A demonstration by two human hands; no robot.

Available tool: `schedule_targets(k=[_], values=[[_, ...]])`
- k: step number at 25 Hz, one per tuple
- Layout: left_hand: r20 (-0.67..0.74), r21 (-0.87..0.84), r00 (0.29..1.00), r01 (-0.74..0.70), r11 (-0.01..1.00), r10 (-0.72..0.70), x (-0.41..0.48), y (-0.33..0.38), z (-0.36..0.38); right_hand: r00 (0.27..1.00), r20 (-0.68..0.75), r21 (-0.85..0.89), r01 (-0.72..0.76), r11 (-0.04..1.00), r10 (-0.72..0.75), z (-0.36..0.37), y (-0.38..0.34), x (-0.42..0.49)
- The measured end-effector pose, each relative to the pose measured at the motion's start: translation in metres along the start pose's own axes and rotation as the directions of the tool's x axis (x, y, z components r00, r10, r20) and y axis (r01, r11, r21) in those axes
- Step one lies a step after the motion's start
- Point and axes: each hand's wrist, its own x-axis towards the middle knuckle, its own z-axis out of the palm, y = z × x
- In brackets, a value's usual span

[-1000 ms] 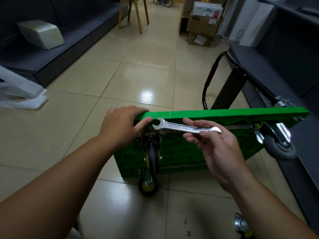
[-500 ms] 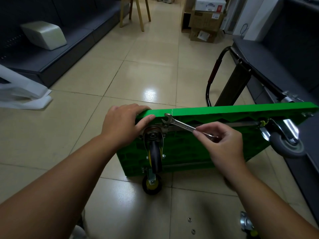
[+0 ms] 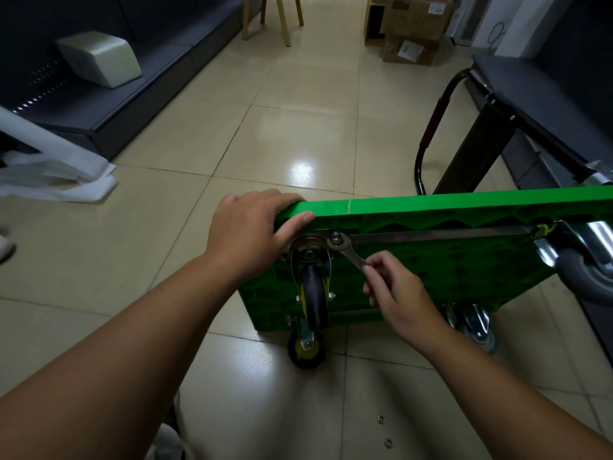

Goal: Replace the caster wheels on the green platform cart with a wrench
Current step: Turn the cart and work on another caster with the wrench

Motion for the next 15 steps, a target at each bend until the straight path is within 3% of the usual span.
schedule_targets(k=[4,8,11,15], values=[[-0.017,-0.001,1.0,0.008,1.0,-0.008,0.001,0.001,0.0,0.989,-0.145,0.171,-0.015,0.985,0.04,0.027,0.016,0.009],[-0.035,0.0,0.999,0.006,1.0,-0.006,0.001,0.001,-0.001,0.988,-0.138,0.272,-0.031,0.962,0.071,0.028,0.025,0.019],[-0.049,0.007,0.999,0.014,1.0,-0.014,0.002,0.0,0.0,0.99,-0.135,0.22,-0.014,0.975,0.045,0.02,0.026,0.025],[-0.056,0.02,0.998,0.008,1.0,-0.007,0.001,0.001,0.001,0.978,-0.189,-0.003,0.09,0.996,-0.089,0.006,0.024,0.027]])
